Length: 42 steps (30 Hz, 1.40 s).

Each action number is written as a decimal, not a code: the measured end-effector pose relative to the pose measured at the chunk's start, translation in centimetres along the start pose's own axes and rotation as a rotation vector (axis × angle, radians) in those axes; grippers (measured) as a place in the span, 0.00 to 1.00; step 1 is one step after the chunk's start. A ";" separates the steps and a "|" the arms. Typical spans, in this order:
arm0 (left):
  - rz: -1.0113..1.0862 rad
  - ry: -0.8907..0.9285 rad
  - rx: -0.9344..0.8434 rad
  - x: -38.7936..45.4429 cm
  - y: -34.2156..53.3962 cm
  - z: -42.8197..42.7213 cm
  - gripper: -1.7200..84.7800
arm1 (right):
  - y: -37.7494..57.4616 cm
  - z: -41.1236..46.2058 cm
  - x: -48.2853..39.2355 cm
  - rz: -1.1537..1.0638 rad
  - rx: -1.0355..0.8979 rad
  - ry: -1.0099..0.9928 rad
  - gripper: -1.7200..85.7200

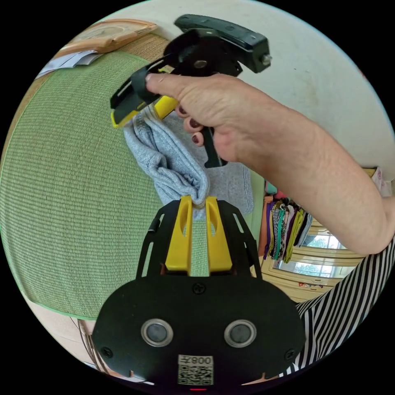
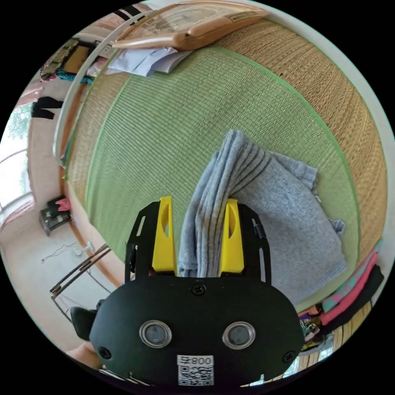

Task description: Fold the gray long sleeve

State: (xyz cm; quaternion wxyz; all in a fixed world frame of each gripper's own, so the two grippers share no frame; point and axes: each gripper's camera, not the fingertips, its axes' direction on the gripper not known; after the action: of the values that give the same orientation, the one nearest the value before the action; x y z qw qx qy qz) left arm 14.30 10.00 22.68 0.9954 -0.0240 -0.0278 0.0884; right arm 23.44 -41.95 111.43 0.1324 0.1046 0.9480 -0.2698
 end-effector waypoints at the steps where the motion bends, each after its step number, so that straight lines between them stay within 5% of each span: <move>1: 0.000 0.001 -0.001 0.2 -0.1 0.7 0.09 | -0.1 0.6 -0.5 0.020 -0.003 0.137 0.14; 6: 0.005 -0.004 -0.003 1.2 -0.3 3.7 0.09 | 0.9 2.1 -0.3 0.002 0.029 0.254 0.12; 16: 0.099 0.014 0.018 6.0 -1.5 9.5 0.09 | 6.3 -0.2 15.2 0.039 0.094 -0.334 0.09; 26: 0.422 0.052 -0.127 15.4 -4.0 19.8 0.09 | 20.4 -2.1 32.4 0.029 0.259 -0.477 0.09; 42: 0.506 -0.088 -0.408 20.6 -8.2 39.8 0.10 | 31.5 13.9 56.2 0.240 0.244 -0.704 0.10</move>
State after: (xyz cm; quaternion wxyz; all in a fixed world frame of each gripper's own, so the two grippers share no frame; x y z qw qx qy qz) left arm 33.61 7.25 63.87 0.9144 -0.2254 -0.0812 0.3263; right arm -18.38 -16.05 67.53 0.4670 0.1305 0.7866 -0.3823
